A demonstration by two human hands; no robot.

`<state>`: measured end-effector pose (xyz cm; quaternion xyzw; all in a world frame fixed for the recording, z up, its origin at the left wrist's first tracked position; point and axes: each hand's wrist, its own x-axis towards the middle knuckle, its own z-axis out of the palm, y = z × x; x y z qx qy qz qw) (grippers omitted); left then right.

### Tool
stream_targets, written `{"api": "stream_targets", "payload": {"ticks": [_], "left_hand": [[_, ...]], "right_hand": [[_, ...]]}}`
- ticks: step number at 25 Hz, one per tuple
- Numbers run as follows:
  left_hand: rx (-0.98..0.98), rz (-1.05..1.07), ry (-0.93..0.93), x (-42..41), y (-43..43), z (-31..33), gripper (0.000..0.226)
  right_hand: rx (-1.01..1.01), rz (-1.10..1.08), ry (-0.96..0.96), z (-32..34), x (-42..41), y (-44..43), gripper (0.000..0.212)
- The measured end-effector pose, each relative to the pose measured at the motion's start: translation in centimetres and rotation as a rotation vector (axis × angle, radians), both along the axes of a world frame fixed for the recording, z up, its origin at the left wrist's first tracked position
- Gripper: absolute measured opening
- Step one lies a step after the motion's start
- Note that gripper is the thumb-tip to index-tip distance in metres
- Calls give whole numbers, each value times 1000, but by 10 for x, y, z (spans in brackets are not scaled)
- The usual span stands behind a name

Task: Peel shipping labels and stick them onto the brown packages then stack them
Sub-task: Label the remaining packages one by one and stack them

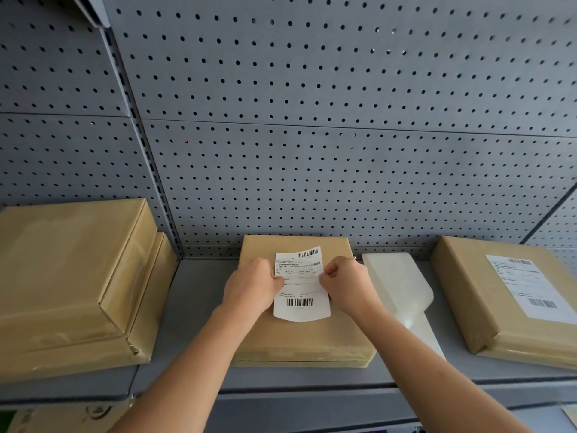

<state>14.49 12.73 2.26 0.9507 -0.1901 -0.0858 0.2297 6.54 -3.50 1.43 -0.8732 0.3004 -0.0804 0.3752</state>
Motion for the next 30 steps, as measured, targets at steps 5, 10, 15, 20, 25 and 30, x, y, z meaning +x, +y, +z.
{"api": "stream_targets", "payload": {"ticks": [5,10,15,20,25,30], "left_hand": [[33,11,-57,0,4,0,30],[-65,-272,-319,2,3,-6,48],[187,-489,-265,17,-9,-15,57],[249,-465,-225,22,-1,-27,60],[259,-435,-187,23,6,-24,59],[248,-406,-185,20,13,-23,60]], "right_hand": [[-186,50,92,2,0,1,17],[-502,193,-59,-2,-3,3,33],[-529,496,64,-17,18,14,53],[-603,475,184,-26,16,10,72],[-582,389,226,-25,1,-7,59],[-535,342,224,-18,-10,-13,61]]}}
